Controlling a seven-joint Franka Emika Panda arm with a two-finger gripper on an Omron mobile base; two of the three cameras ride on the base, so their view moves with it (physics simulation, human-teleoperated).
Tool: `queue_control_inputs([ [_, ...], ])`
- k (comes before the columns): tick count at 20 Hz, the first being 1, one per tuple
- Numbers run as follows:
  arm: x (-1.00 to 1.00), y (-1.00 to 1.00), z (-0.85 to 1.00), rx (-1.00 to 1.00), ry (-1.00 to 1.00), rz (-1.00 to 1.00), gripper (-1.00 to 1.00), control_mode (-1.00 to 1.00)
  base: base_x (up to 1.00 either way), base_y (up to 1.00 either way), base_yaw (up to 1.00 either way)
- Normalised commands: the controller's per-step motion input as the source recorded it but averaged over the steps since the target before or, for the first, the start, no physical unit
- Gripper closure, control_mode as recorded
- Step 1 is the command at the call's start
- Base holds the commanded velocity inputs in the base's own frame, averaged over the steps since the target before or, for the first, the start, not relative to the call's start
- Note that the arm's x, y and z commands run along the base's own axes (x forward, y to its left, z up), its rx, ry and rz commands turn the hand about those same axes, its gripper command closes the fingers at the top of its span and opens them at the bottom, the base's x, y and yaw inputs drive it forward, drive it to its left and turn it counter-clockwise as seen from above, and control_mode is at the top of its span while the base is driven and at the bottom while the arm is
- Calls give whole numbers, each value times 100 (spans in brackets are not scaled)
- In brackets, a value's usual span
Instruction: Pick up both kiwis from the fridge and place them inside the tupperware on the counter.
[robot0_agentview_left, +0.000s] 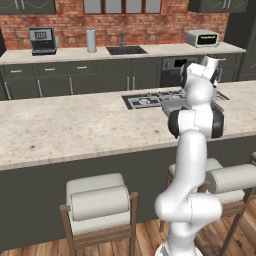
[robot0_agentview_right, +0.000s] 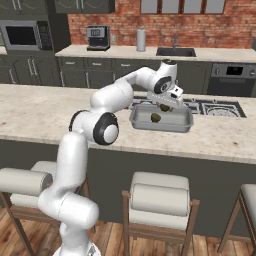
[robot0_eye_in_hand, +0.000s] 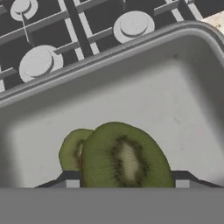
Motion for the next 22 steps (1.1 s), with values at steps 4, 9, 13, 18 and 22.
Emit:
queue_control_inputs([
  [4, 33, -4, -31, 0, 0, 0, 100, -100, 0, 0, 0],
  [9, 23, -1, -34, -2, 0, 0, 100, -100, 0, 0, 0],
  [13, 3, 0, -35, -9, -6, 0, 100, -100, 0, 0, 0],
  [18, -14, 0, -35, -20, -26, 0, 100, -100, 0, 0, 0],
  [22, -12, 0, -34, -20, -21, 0, 100, -100, 0, 0, 0],
])
